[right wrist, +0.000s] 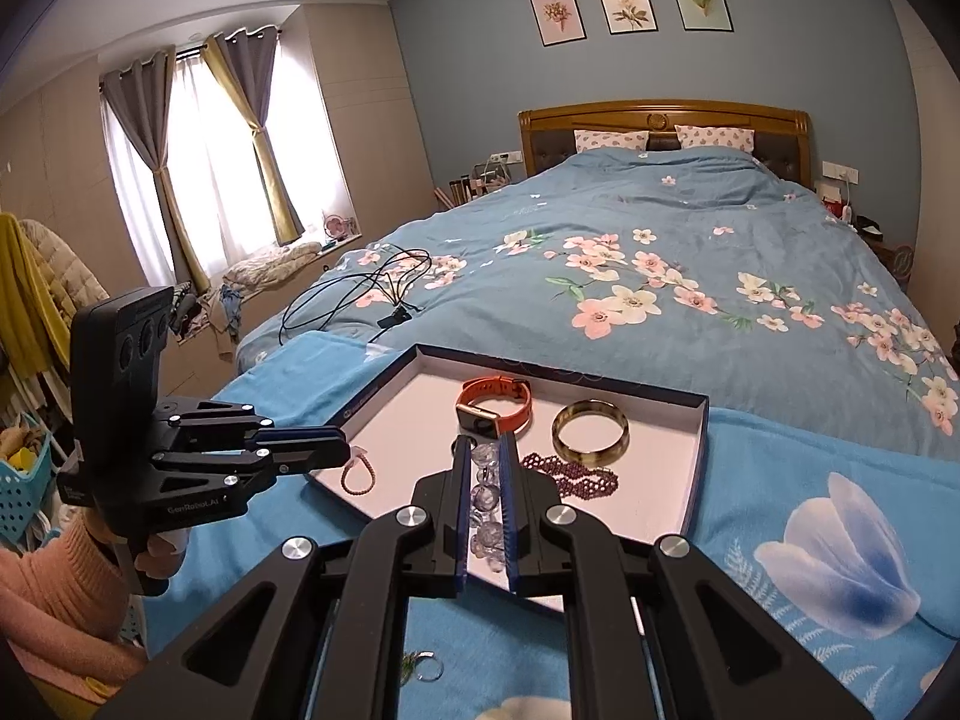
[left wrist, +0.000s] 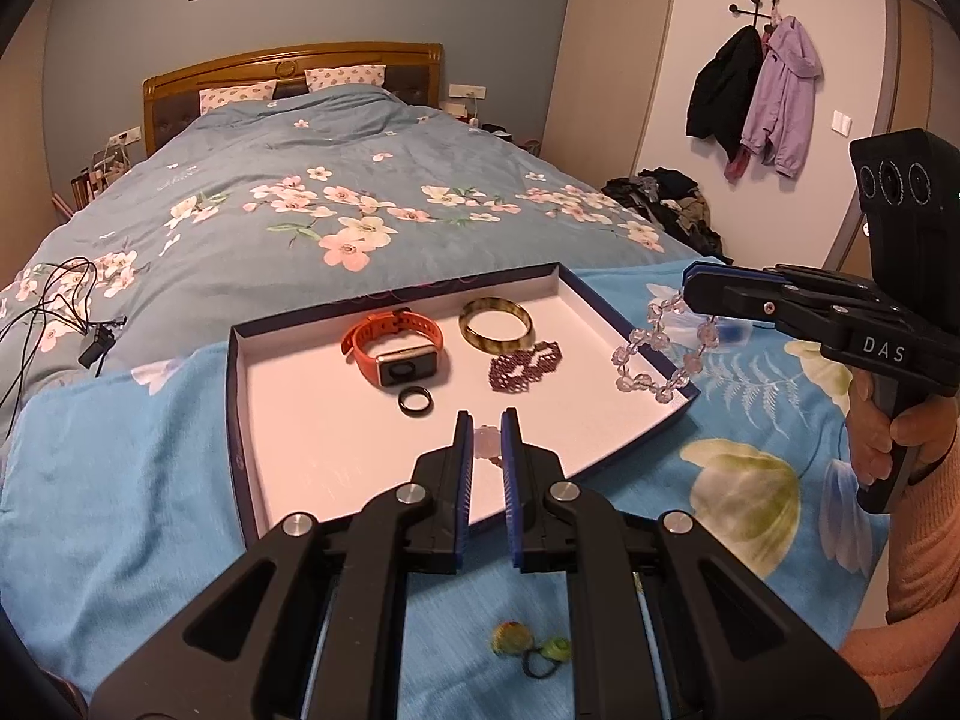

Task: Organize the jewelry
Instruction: 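Grasp the clear crystal bead bracelet with the right tool and carry it over the tray, then lower the crystal bracelet into the tray with the right tool while the left tool drops a pink ring there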

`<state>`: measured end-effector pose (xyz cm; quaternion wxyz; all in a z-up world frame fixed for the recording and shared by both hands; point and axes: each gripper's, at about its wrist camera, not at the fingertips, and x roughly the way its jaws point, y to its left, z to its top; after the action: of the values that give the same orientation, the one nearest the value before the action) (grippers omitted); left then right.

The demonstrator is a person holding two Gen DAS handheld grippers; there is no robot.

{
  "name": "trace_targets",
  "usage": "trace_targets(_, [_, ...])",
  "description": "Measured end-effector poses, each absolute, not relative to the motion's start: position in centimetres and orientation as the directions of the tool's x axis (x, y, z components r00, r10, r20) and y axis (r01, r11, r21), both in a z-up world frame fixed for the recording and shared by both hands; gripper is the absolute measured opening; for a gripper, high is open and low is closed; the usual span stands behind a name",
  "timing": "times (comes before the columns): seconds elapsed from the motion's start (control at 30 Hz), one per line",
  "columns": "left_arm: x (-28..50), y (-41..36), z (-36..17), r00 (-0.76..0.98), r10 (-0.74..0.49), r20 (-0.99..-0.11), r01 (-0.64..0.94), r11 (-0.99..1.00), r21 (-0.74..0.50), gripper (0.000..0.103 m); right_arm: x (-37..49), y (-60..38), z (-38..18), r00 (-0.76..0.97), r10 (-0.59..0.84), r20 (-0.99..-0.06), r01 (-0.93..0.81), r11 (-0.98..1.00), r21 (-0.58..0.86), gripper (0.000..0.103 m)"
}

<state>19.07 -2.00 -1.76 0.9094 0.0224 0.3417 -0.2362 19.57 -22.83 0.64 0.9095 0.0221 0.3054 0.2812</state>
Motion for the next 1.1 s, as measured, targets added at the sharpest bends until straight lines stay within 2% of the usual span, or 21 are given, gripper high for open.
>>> trace_targets(1.1, [25.6,-3.3,-4.7,0.630,-0.358,-0.689,0.377,0.917,-0.131,0.010,25.3,-20.5,-2.5,0.597,0.513,-0.616,-0.469,0.847,0.251,0.007])
